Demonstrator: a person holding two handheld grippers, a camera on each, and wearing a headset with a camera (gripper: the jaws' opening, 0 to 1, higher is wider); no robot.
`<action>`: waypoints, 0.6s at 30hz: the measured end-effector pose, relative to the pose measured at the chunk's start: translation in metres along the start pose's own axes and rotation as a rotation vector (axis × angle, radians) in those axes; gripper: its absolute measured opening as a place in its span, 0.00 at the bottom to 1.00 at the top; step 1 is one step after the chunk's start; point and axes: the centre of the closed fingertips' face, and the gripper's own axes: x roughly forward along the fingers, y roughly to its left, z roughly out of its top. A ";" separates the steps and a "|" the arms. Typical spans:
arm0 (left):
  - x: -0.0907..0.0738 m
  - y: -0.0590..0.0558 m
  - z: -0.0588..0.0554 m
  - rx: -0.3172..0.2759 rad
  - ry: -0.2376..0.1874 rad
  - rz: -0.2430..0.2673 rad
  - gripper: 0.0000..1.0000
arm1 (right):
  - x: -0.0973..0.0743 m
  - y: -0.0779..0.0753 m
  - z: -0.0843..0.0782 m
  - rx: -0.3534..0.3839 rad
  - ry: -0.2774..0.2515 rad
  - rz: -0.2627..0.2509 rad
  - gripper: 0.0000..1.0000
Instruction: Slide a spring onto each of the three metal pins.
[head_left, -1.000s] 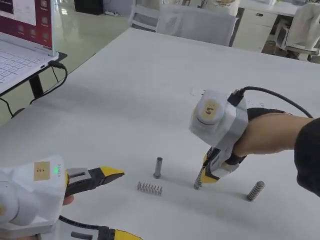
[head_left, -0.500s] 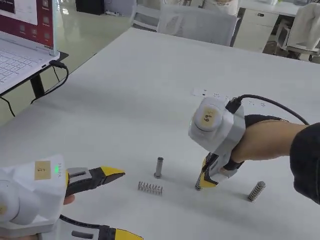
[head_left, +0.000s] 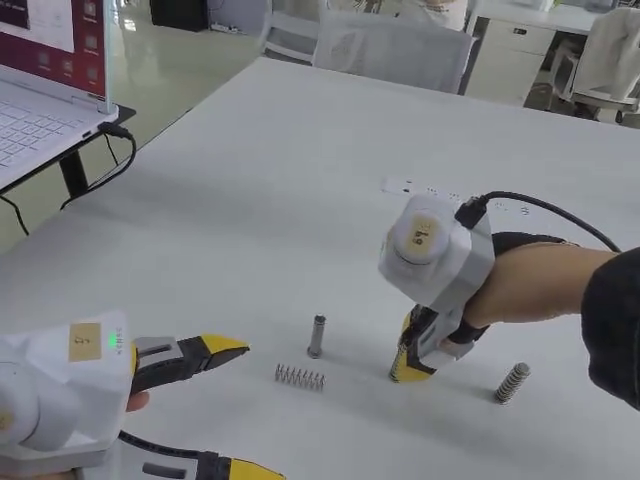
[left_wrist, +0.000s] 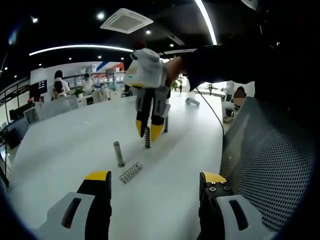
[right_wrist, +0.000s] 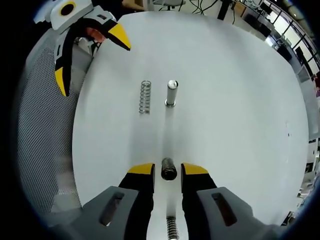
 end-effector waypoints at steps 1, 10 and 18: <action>0.000 0.000 0.000 0.000 0.001 0.000 0.67 | -0.001 0.000 0.001 -0.002 -0.003 -0.002 0.20; 0.000 -0.001 0.001 0.003 0.002 -0.003 0.67 | -0.010 -0.002 0.020 -0.005 -0.055 -0.033 0.23; -0.001 -0.001 0.002 0.006 0.001 -0.003 0.67 | -0.014 0.000 0.035 -0.001 -0.095 -0.040 0.22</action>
